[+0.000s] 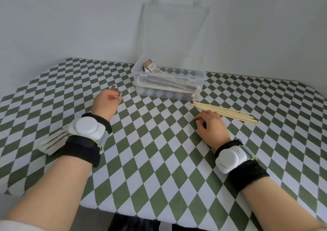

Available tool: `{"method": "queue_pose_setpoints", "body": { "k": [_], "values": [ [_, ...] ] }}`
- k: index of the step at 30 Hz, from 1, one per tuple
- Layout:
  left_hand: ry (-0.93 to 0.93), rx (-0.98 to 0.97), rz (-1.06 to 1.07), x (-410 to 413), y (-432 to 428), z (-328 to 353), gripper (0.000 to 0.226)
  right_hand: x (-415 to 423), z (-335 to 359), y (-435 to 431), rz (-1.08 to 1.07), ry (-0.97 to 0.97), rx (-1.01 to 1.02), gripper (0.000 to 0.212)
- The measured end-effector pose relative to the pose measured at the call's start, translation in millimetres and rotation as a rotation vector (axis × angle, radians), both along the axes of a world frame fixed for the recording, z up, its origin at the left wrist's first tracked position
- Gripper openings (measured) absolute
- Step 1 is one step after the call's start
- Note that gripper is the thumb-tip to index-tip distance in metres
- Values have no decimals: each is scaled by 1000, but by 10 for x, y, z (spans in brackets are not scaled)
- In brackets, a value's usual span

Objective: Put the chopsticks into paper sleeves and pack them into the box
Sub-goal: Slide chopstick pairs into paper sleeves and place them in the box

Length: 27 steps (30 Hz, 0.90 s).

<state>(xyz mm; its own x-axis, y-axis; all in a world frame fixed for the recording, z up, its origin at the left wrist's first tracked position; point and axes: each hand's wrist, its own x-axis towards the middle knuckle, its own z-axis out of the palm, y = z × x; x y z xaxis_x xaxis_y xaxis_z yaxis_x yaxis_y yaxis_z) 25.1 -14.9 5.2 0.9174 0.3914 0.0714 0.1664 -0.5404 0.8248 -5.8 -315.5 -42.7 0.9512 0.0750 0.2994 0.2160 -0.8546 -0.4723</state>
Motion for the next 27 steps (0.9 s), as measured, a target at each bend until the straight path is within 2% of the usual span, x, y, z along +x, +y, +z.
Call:
{"method": "queue_pose_setpoints", "body": {
  "k": [3, 5, 7, 10, 14, 17, 21, 27],
  "values": [
    [241, 456, 24, 91, 316, -80, 41, 8, -5, 5, 10, -11, -11, 22],
    [397, 592, 30, 107, 404, -144, 47, 11, -9, 10, 18, -9, -18, 22],
    [460, 675, 43, 79, 407, -187, 47, 13, -12, 11, 25, -12, -16, 22],
    [416, 678, 62, 37, 354, -205, 42, 17, 0, 8, 21, -14, -6, 22],
    [344, 675, -16, 12, 314, -195, 31, 6, -9, 5, 21, 13, -9, 22],
    [340, 662, 47, 8, 328, -107, 45, 4, 3, -1, 24, 10, -3, 23],
    [520, 642, 52, 25, 467, -27, 66, 8, 11, -5, 23, 16, 0, 23],
    [472, 464, -125, 42, 351, -31, 39, 7, 20, -6, 24, 27, 8, 24]
  ]
}}
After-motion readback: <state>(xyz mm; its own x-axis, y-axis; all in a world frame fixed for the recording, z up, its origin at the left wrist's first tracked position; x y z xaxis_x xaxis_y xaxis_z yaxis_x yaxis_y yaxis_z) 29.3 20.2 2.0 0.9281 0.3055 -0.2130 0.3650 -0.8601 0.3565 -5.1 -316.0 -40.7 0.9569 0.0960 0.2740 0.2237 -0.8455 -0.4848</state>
